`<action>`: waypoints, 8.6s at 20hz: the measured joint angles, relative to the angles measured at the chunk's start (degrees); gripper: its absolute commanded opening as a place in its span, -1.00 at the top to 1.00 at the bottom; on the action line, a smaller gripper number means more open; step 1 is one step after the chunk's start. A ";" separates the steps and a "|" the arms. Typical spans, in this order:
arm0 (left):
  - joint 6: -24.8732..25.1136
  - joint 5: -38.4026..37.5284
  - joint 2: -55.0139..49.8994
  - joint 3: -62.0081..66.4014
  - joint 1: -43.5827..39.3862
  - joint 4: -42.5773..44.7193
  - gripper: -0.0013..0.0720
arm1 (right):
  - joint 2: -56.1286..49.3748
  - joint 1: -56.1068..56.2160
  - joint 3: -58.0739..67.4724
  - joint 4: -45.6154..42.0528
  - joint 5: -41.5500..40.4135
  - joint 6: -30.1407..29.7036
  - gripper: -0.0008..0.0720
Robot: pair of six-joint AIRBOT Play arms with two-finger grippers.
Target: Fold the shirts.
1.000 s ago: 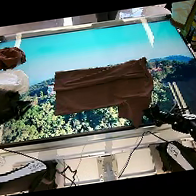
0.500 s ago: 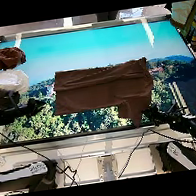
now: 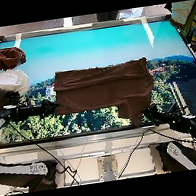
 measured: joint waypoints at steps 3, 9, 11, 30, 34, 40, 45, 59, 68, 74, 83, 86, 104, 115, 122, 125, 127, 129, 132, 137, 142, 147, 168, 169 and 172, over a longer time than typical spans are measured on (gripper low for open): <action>0.11 1.05 -0.48 -0.02 -0.81 1.14 0.65 | 0.00 0.00 0.00 0.00 -0.07 -0.02 0.92; 1.70 0.11 -0.76 0.72 -1.27 1.64 0.94 | 0.07 0.04 2.40 -0.57 -0.66 -5.22 0.92; 2.64 -2.60 -0.66 1.92 -1.29 1.40 0.94 | 0.00 0.00 5.09 -1.01 -0.39 -7.02 0.92; -0.15 -2.36 2.80 24.17 -3.17 -14.78 0.95 | -0.31 8.63 27.28 24.90 -9.07 -22.23 0.92; -0.17 6.86 2.80 24.37 -6.14 -15.37 0.95 | -5.22 17.51 32.48 28.09 -25.55 -26.32 0.92; -0.68 18.60 1.38 24.41 -8.17 -15.58 0.95 | -19.43 21.81 43.74 29.14 -35.82 -29.29 0.92; -1.97 22.53 -3.34 24.41 -8.55 -16.31 0.95 | -28.33 22.40 50.66 28.74 -38.80 -29.86 0.92; -2.43 27.87 -9.49 25.99 -11.58 -24.68 0.53 | -37.59 22.47 57.35 27.91 -37.33 -29.81 0.28; 0.22 16.44 -9.57 38.99 -11.69 -25.35 0.68 | -33.22 19.96 59.80 23.78 -31.85 -30.16 -0.08; -0.81 2.47 -9.57 58.16 -13.53 -23.52 0.95 | -23.74 10.93 68.28 13.99 -18.95 -29.00 -0.50; -9.92 -3.04 -8.85 73.02 -24.22 8.46 -0.44 | -19.71 -8.26 74.12 -12.37 10.64 -10.73 -0.48; -10.86 -0.85 -8.90 71.65 -27.87 14.82 -0.44 | -23.89 -9.51 71.43 -13.60 15.54 -7.91 -0.49; -12.79 2.29 -10.91 70.60 -31.10 22.01 -0.42 | -54.34 6.49 84.32 -6.43 14.12 -9.97 -0.49; -14.40 1.97 -13.05 70.53 -31.39 22.47 -0.42 | -57.05 -1.14 94.66 -21.70 29.33 -3.13 -0.49; -15.89 0.55 -13.84 70.53 -31.39 22.14 -0.42 | -64.06 2.58 94.99 -15.61 33.14 -3.85 -0.49; -16.26 0.24 -13.90 70.53 -31.39 22.05 -0.42 | -66.55 5.57 95.10 -10.97 33.66 -4.81 -0.43; -16.39 -0.20 -13.90 70.53 -31.39 22.05 -0.42 | -67.73 7.48 95.10 -8.17 34.01 -5.81 -0.43; -16.39 -0.46 -13.97 70.53 -31.39 22.05 -0.39 | -68.41 8.87 95.10 -5.55 34.03 -6.75 -0.43; -16.41 -0.70 -14.05 70.53 -31.39 22.05 -0.39 | -68.91 9.81 95.03 -2.82 33.81 -7.98 0.28; -16.85 -0.81 -14.14 70.51 -31.54 22.05 -0.08 | -69.11 10.34 95.03 0.61 36.13 -12.07 0.92; -17.27 -0.90 -14.93 70.29 -33.11 22.86 0.90 | -68.67 10.54 95.03 10.73 41.29 -15.02 0.92; -17.77 -0.17 -18.34 70.29 -35.98 25.03 0.95 | -65.18 12.00 95.03 19.78 43.65 -16.15 0.92; -32.81 5.22 -30.53 74.25 -42.36 30.97 0.95 | -58.16 31.56 97.02 32.81 38.47 -16.37 0.92; -32.65 3.56 -28.52 74.53 -41.11 33.16 0.95 | -58.12 32.44 98.07 33.16 37.44 -16.39 0.93; -32.33 -2.49 -20.17 75.03 -36.63 43.74 0.95 | -58.07 35.74 101.13 32.04 32.30 -15.15 0.93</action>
